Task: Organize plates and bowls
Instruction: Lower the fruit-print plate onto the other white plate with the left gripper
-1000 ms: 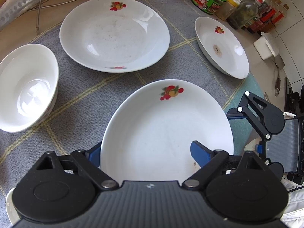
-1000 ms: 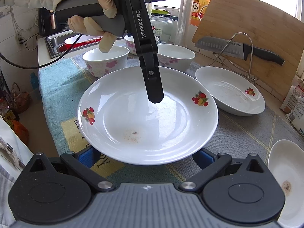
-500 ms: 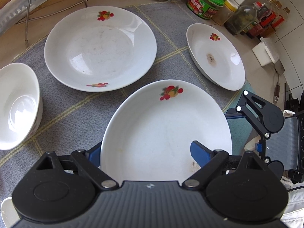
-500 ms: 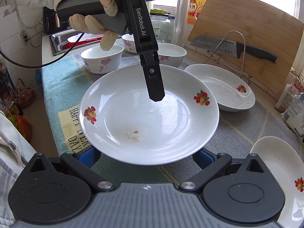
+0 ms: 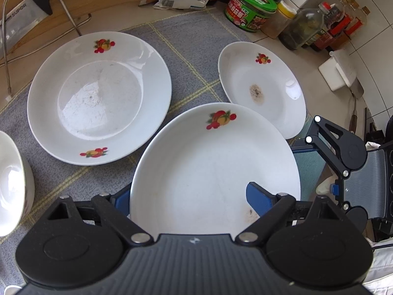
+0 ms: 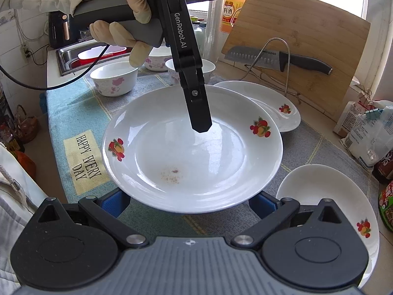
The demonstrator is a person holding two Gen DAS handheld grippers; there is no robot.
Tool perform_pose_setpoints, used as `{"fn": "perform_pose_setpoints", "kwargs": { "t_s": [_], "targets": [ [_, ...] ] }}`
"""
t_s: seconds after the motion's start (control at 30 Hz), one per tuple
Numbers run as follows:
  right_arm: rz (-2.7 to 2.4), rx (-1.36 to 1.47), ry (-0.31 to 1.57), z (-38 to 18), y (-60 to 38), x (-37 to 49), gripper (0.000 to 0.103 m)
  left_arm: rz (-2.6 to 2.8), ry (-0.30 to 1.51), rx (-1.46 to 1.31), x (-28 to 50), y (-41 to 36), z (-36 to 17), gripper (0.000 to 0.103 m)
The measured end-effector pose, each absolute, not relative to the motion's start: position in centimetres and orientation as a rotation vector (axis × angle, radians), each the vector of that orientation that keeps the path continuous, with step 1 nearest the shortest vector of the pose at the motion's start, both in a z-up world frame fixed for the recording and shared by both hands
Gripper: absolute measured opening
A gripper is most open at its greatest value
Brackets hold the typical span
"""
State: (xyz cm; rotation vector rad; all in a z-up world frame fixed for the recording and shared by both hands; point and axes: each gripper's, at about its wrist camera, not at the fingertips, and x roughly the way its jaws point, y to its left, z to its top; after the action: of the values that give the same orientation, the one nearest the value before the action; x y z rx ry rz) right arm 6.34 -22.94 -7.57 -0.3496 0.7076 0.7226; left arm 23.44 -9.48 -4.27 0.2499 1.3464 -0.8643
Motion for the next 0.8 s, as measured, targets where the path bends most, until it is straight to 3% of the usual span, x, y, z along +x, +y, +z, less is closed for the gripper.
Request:
{"fn": "perform_pose_setpoints", "kwargs": {
  "t_s": [0.8],
  "targets": [
    [0.597,-0.298,0.724,-7.2,-29.6,6.8,0.103,-0.969,1.341,0.336,26.1,-18.3,-3.9,0.092]
  ]
}}
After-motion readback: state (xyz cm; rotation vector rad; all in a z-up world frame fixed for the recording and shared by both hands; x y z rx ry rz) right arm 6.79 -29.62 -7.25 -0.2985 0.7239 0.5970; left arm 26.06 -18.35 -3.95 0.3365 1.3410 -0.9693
